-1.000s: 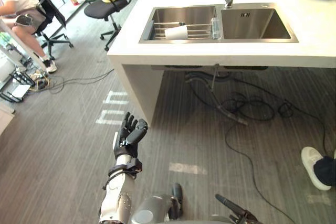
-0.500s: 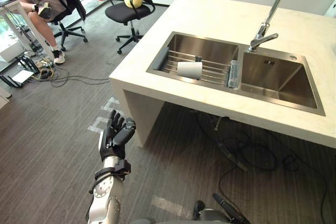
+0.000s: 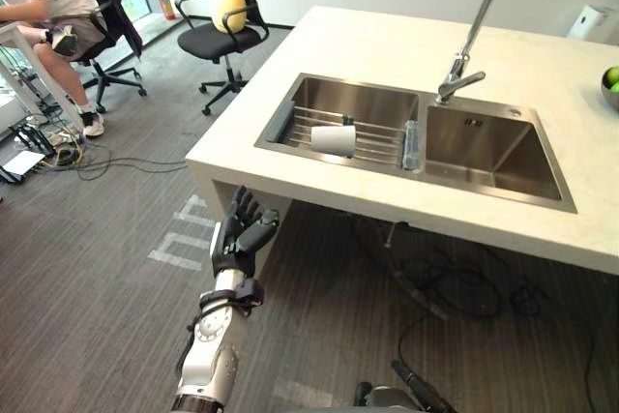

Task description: Walk over to the sink, pick up the cup, carry it to the dishwasher, place the cup inside the dishwasher, then close the dishwasher door

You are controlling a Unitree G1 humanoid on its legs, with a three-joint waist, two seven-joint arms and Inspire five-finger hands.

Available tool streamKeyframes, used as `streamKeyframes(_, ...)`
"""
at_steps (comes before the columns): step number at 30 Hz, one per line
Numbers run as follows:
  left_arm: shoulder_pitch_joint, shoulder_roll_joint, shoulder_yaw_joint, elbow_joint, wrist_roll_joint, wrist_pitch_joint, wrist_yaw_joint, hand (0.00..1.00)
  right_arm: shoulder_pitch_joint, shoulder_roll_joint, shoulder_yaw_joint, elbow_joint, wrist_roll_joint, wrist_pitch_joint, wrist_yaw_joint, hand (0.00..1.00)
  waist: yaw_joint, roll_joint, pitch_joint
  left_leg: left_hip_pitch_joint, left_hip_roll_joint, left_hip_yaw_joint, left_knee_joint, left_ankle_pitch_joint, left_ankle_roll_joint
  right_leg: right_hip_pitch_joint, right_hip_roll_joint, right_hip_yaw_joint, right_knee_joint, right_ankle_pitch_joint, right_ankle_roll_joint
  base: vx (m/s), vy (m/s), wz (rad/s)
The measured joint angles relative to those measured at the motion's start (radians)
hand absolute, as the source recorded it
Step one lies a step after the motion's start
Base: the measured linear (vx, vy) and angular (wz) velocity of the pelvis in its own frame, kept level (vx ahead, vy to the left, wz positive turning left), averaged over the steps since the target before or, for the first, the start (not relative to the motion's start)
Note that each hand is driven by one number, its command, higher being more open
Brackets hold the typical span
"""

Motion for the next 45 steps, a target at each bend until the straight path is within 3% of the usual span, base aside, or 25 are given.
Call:
streamKeyframes(1, 0.000, 0.001, -0.003, -0.045, 0.000, -0.001, -0.001, 1.00, -0.008, -0.001, -0.017, 0.025, 0.023, 0.011, 0.000, 1.00, 0.001, -0.012, 0.001, -0.068, -0.007, 0.027, 0.147, -0.001, -0.003, 0.013, -0.010, -0.008, 0.002, -0.006, -0.006, 0.16, -0.108, 0.25)
streamKeyframes(2, 0.002, -0.006, -0.007, -0.103, -0.008, -0.001, 0.000, 1.00, -0.008, -0.015, -0.023, 0.049, 0.035, 0.020, 0.004, 1.00, 0.006, -0.009, 0.006, -0.177, 0.003, 0.073, 0.403, -0.004, -0.044, 0.047, -0.016, -0.019, -0.009, -0.003, -0.006, 0.24, -0.150, 0.30)
streamKeyframes(3, 0.003, -0.028, -0.007, -0.166, -0.010, -0.003, -0.001, 1.00, -0.005, -0.033, -0.023, 0.052, 0.035, 0.026, 0.009, 1.00, 0.005, 0.017, 0.024, -0.276, 0.048, 0.120, 0.665, 0.051, -0.115, 0.105, -0.003, -0.038, -0.028, -0.011, -0.014, 0.21, -0.146, 0.27)
streamKeyframes(4, 0.004, -0.040, -0.005, -0.193, -0.010, -0.004, -0.002, 1.00, 0.000, -0.039, -0.024, 0.052, 0.034, 0.029, 0.009, 1.00, 0.007, 0.025, 0.034, -0.322, 0.076, 0.135, 0.779, 0.100, -0.131, 0.141, 0.006, -0.045, -0.042, -0.016, -0.019, 0.22, -0.078, 0.23)
streamKeyframes(6, 0.012, -0.079, -0.003, -0.260, -0.009, -0.011, -0.025, 1.00, 0.022, -0.060, -0.037, 0.055, 0.026, 0.038, 0.014, 1.00, 0.010, 0.054, 0.049, -0.430, 0.152, 0.181, 1.013, 0.112, -0.102, 0.273, 0.025, -0.066, -0.106, -0.024, -0.026, 0.22, -0.058, 0.09)
streamKeyframes(7, 0.016, -0.078, -0.001, -0.272, -0.009, -0.011, -0.036, 1.00, 0.022, -0.061, -0.044, 0.057, 0.027, 0.039, 0.017, 1.00, 0.010, 0.054, 0.049, -0.442, 0.158, 0.193, 0.999, 0.107, -0.102, 0.293, 0.022, -0.067, -0.119, -0.024, -0.026, 0.19, -0.024, -0.07)
streamKeyframes(10, 0.023, -0.074, 0.012, -0.333, -0.006, -0.005, -0.086, 1.00, 0.021, -0.072, -0.071, 0.059, 0.030, 0.048, 0.036, 1.00, 0.016, 0.053, 0.049, -0.424, 0.146, 0.256, 0.635, 0.085, -0.078, 0.324, -0.008, -0.035, -0.147, -0.040, -0.009, 0.18, 0.083, -0.25)
streamKeyframes(12, 0.034, -0.076, 0.012, -0.376, -0.006, 0.009, -0.093, 1.00, 0.025, -0.081, -0.071, 0.058, 0.028, 0.047, 0.049, 1.00, 0.015, 0.065, 0.046, -0.350, 0.115, 0.217, 0.316, 0.222, -0.073, 0.320, -0.013, -0.011, -0.142, -0.057, 0.018, 0.18, 0.179, -0.34)
streamKeyframes(14, 0.044, -0.071, 0.032, -0.393, -0.007, 0.036, -0.093, 1.00, 0.028, -0.088, -0.072, 0.061, 0.028, 0.042, 0.056, 1.00, 0.015, 0.077, 0.029, -0.252, 0.082, 0.180, 0.110, 0.223, -0.028, 0.312, -0.022, 0.017, -0.146, -0.068, 0.049, 0.25, 0.244, -0.36)
streamKeyframes(19, 0.055, -0.057, 0.069, -0.365, -0.037, 0.131, -0.096, 1.00, 0.030, -0.088, -0.083, 0.072, 0.019, 0.037, 0.056, 1.00, 0.019, 0.059, 0.025, -0.219, 0.016, 0.224, 0.009, 0.247, 0.006, 0.317, -0.080, 0.019, -0.208, -0.040, 0.101, 0.18, 0.084, -0.07)
streamKeyframes(26, 0.059, -0.025, -0.039, -0.356, -0.078, 0.170, -0.176, 1.00, 0.016, -0.093, -0.123, 0.092, -0.055, 0.040, 0.044, 1.00, 0.013, 0.060, 0.010, -0.178, 0.008, 0.240, -0.050, 0.247, 0.004, 0.312, -0.092, 0.009, -0.199, -0.039, 0.104, 0.08, -0.030, -0.09)
streamKeyframes(28, 0.056, -0.025, -0.063, -0.349, -0.075, 0.195, -0.207, 1.00, 0.017, -0.088, -0.152, 0.091, -0.092, 0.022, 0.029, 1.00, 0.011, 0.066, -0.004, -0.170, -0.004, 0.239, -0.062, 0.232, -0.002, 0.292, -0.108, -0.018, -0.143, -0.051, 0.108, 0.03, 0.026, 0.01)
streamKeyframes(31, 0.037, -0.030, -0.073, -0.299, -0.065, 0.243, -0.251, 1.00, 0.018, -0.082, -0.171, 0.089, -0.114, -0.014, -0.025, 1.00, 0.009, 0.074, -0.015, -0.144, -0.028, 0.206, -0.072, 0.220, 0.015, 0.205, -0.157, -0.042, 0.095, -0.068, 0.109, 0.01, 0.065, 0.18)
streamKeyframes(32, 0.018, -0.025, -0.072, -0.262, -0.065, 0.257, -0.254, 1.00, 0.022, -0.068, -0.172, 0.086, -0.117, -0.023, -0.044, 1.00, 0.007, 0.060, -0.011, -0.122, -0.048, 0.200, -0.074, 0.214, 0.023, 0.142, -0.202, -0.035, 0.263, -0.063, 0.102, 0.01, 0.100, 0.13)
streamKeyframes(33, 0.003, -0.011, -0.069, -0.219, -0.064, 0.260, -0.252, 1.00, 0.026, -0.050, -0.171, 0.070, -0.123, -0.037, -0.059, 1.00, 0.003, 0.032, -0.003, -0.098, -0.076, 0.199, -0.078, 0.209, 0.032, 0.071, -0.261, -0.012, 0.435, -0.031, 0.051, 0.01, 0.079, 0.10)
streamKeyframes(35, 0.010, 0.008, -0.072, -0.168, -0.051, 0.262, -0.235, 1.00, 0.030, -0.025, -0.170, 0.054, -0.121, -0.059, -0.092, 1.00, -0.017, 0.027, 0.000, -0.063, -0.095, 0.188, -0.101, 0.205, 0.037, 0.017, -0.290, 0.026, 0.557, 0.058, -0.025, 0.03, 0.044, 0.09)
streamKeyframes(36, 0.015, 0.010, -0.072, -0.160, -0.049, 0.262, -0.230, 1.00, 0.029, -0.017, -0.170, 0.050, -0.121, -0.066, -0.099, 1.00, -0.025, 0.029, 0.000, -0.053, -0.098, 0.180, -0.115, 0.205, 0.036, 0.012, -0.288, 0.033, 0.562, 0.081, -0.022, 0.09, 0.057, 0.10)
streamKeyframes(37, 0.013, 0.010, -0.070, -0.152, -0.049, 0.260, -0.216, 1.00, 0.025, -0.001, -0.170, 0.035, -0.121, -0.075, -0.107, 1.00, -0.033, 0.027, 0.002, -0.047, -0.096, 0.159, -0.131, 0.206, 0.038, -0.004, -0.279, 0.040, 0.565, 0.105, -0.017, 0.11, 0.061, -0.11)
streamKeyframes(38, 0.013, 0.011, -0.064, -0.143, -0.049, 0.249, -0.205, 1.00, 0.017, 0.008, -0.174, 0.029, -0.122, -0.076, -0.110, 1.00, -0.029, 0.044, 0.005, -0.057, -0.077, 0.158, -0.127, 0.209, 0.054, -0.025, -0.266, 0.055, 0.550, 0.049, -0.009, 0.09, 0.049, -0.32)
streamKeyframes(39, 0.012, 0.021, -0.059, -0.136, -0.049, 0.247, -0.200, 1.00, 0.012, 0.015, -0.178, 0.029, -0.125, -0.074, -0.112, 1.00, -0.025, 0.047, 0.009, -0.071, -0.056, 0.171, -0.113, 0.199, 0.059, -0.029, -0.238, 0.060, 0.466, -0.030, 0.012, 0.03, 0.032, -0.43)
streamKeyframes(40, 0.008, 0.033, -0.059, -0.121, -0.047, 0.235, -0.201, 1.00, 0.007, 0.024, -0.180, 0.030, -0.134, -0.071, -0.116, 1.00, -0.021, 0.043, 0.006, -0.091, -0.033, 0.178, -0.099, 0.190, 0.053, -0.027, -0.194, 0.079, 0.327, -0.062, 0.036, 0.01, -0.013, -0.25)
streamKeyframes(42, -0.011, 0.069, -0.059, -0.103, -0.022, 0.219, -0.219, 1.00, 0.000, 0.054, -0.192, 0.032, -0.158, -0.063, -0.126, 1.00, -0.020, 0.019, 0.020, -0.110, -0.014, 0.176, -0.083, 0.180, 0.037, -0.011, -0.153, 0.107, 0.085, -0.039, 0.067, 0.07, -0.094, -0.02)
streamKeyframes(43, -0.012, 0.081, -0.058, -0.103, 0.003, 0.213, -0.228, 1.00, 0.008, 0.070, -0.192, 0.032, -0.162, -0.050, -0.127, 1.00, -0.015, -0.018, 0.027, -0.097, -0.016, 0.176, -0.077, 0.172, 0.025, 0.009, -0.154, 0.103, -0.004, 0.021, 0.069, 0.15, -0.228, 0.07)
streamKeyframes(44, -0.009, 0.078, -0.059, -0.101, 0.014, 0.213, -0.233, 1.00, 0.021, 0.079, -0.193, 0.033, -0.161, -0.039, -0.129, 1.00, -0.013, -0.040, 0.023, -0.091, -0.015, 0.173, -0.052, 0.161, 0.008, 0.037, -0.156, 0.090, -0.040, 0.079, 0.112, 0.17, -0.262, 0.08)
streamKeyframes(45, -0.008, 0.066, -0.059, -0.098, 0.013, 0.214, -0.234, 1.00, 0.023, 0.074, -0.200, 0.033, -0.162, -0.035, -0.129, 1.00, -0.013, -0.027, 0.023, -0.088, -0.001, 0.169, -0.040, 0.150, -0.003, 0.056, -0.141, 0.080, -0.049, 0.075, 0.109, 0.17, -0.258, 0.11)
